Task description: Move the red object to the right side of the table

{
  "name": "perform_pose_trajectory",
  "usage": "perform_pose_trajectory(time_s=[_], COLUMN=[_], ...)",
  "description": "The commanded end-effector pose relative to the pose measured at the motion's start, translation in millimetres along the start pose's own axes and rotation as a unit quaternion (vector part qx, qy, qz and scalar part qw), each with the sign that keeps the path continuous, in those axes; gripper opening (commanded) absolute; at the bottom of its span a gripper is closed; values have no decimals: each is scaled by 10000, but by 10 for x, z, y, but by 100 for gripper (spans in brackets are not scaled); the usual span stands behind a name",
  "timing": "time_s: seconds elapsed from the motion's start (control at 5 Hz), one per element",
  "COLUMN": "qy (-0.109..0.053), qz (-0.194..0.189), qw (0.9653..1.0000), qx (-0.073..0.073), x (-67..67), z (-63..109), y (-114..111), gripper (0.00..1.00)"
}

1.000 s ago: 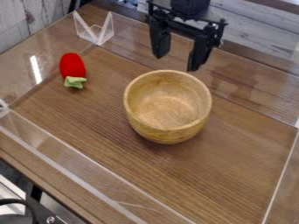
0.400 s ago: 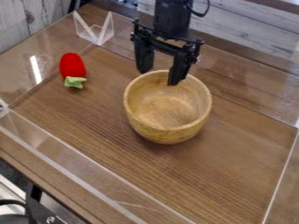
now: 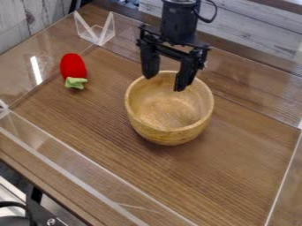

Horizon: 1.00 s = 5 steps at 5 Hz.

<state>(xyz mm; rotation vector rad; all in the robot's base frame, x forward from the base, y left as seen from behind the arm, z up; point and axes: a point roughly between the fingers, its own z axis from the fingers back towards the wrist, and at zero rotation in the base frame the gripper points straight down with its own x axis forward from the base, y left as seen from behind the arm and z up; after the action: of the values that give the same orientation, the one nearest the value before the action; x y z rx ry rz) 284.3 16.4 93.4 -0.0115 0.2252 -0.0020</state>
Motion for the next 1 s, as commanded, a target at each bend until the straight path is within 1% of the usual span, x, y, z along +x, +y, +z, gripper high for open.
perform_pose_trajectory(time_s=[0.0, 0.2, 0.4, 0.6, 0.8], qy=[-20, -21, 63, -101, -176], qz=[-36, 155, 237, 325, 143], qw=[10000, 9999, 9997, 9994, 9997], qx=[27, -2, -13, -19, -20], x=[15, 32, 62, 6, -20], z=[19, -46, -155, -188, -249], y=[122, 260, 321, 522, 548], gripper=[100, 100, 100, 100, 100])
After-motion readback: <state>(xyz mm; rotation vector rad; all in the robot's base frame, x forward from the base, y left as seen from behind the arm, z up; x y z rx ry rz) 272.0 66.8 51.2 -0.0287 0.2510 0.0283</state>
